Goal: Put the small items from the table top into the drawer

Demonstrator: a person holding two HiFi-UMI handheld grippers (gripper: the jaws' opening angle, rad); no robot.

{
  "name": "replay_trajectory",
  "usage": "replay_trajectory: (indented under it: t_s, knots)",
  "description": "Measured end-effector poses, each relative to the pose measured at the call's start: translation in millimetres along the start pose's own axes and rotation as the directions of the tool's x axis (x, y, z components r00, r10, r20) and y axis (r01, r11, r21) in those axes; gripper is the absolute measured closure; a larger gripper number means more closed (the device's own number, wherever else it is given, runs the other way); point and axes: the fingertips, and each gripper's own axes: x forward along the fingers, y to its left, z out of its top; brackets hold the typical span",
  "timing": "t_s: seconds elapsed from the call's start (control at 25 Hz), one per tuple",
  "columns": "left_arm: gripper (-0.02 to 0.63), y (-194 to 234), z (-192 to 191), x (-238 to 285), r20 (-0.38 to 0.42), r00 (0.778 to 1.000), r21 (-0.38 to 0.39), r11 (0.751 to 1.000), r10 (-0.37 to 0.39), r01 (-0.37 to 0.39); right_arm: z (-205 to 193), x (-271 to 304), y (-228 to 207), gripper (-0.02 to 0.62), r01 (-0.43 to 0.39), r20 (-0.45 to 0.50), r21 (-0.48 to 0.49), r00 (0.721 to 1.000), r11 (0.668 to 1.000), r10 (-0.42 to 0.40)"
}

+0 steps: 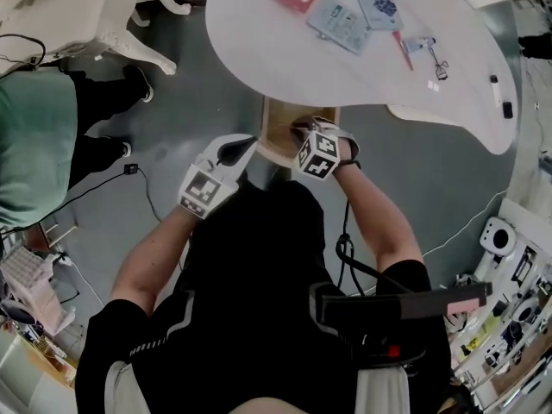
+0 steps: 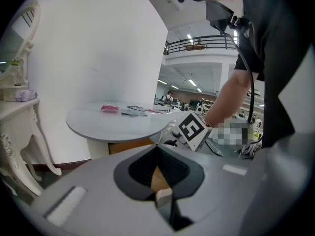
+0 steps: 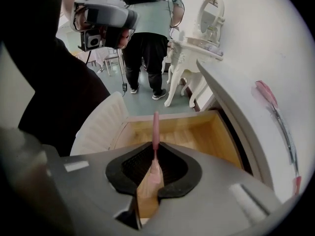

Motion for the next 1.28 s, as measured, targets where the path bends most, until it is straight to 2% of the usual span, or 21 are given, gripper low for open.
replay_trajectory:
  t_s: [0.24, 0.44, 0.72, 1.28]
  knots:
    - [0.606, 12.7, -10.5, 5.3, 0.009, 0.999, -0.017, 0.999, 0.036, -0.036, -11.4, 28.7, -4.5, 0.554, -0.035, -0.063, -0.032, 0.997, 0.999, 0.033]
    - [0.606, 25.1, -14.7, 11.9, 0.022, 0.995, 0.007, 0.996, 0.093, -0.093, -18.8, 51.8, -5.9, 0.554, -0.065, -0.091, -0.071, 0.994, 0.995, 0.059]
    - [0.606, 29.0, -26.7, 22.4, 0.019, 0.998, -0.017, 0.998, 0.067, -0.066, -29.5, 81.7, -13.2, 0.554, -0.070, -0.131, -0.088, 0.990, 0.994, 0.058]
    - [0.606, 43.5, -26.6, 35.8, 0.044, 0.989, -0.015, 0.990, 0.139, -0.139, -49.7, 113.5, -18.1, 0.552, -0.088, -0.184, -0.086, 0.980, 0.992, 0.071]
